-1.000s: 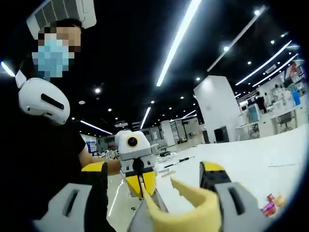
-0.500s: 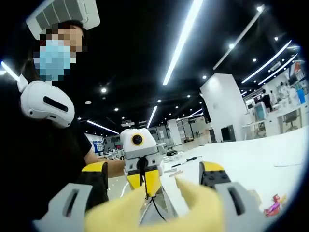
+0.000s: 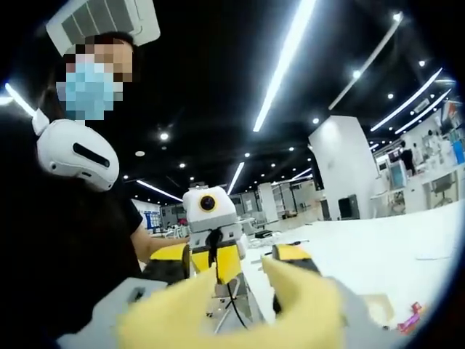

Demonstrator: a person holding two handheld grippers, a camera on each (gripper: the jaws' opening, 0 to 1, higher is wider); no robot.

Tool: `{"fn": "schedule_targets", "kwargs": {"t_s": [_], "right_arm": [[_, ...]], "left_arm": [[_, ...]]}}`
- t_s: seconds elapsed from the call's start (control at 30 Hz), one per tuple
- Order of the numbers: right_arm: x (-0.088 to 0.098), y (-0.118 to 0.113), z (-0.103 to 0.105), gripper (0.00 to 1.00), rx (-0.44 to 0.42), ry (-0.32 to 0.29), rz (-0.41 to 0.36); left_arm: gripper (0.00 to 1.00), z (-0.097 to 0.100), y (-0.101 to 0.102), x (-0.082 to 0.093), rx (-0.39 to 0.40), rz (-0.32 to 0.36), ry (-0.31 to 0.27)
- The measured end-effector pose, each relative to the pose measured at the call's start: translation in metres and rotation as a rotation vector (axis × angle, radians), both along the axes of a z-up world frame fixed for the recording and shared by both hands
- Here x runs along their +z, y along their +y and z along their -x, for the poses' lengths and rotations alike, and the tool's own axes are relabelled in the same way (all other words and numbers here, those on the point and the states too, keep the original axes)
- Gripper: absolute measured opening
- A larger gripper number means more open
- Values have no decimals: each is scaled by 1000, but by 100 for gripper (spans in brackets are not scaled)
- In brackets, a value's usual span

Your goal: Place the target food into the container with the food tongs after gripping and lifting it, then release it inside without dropping or visibly crushing the food.

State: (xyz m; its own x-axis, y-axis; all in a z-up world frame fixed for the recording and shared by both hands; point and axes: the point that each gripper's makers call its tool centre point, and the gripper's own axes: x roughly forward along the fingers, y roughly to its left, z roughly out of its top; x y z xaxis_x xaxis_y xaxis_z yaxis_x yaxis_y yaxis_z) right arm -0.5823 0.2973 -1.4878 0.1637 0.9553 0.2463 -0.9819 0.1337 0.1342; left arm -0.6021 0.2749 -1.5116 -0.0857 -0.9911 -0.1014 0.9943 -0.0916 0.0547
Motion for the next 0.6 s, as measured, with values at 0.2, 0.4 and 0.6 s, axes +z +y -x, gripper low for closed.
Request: {"fn": "schedule_targets", "kwargs": {"t_s": [0.2, 0.4, 0.6], "right_arm": [[1, -1, -2, 33, -19, -30, 4], [3, 0, -1, 32, -22, -41, 3], [5, -3, -1, 29, -29, -30, 3]], "left_arm": [[0, 5, 0, 5, -12, 9, 6], [0, 6, 0, 5, -21, 0, 10], [0, 5, -1, 7, 8, 11, -26]]}}
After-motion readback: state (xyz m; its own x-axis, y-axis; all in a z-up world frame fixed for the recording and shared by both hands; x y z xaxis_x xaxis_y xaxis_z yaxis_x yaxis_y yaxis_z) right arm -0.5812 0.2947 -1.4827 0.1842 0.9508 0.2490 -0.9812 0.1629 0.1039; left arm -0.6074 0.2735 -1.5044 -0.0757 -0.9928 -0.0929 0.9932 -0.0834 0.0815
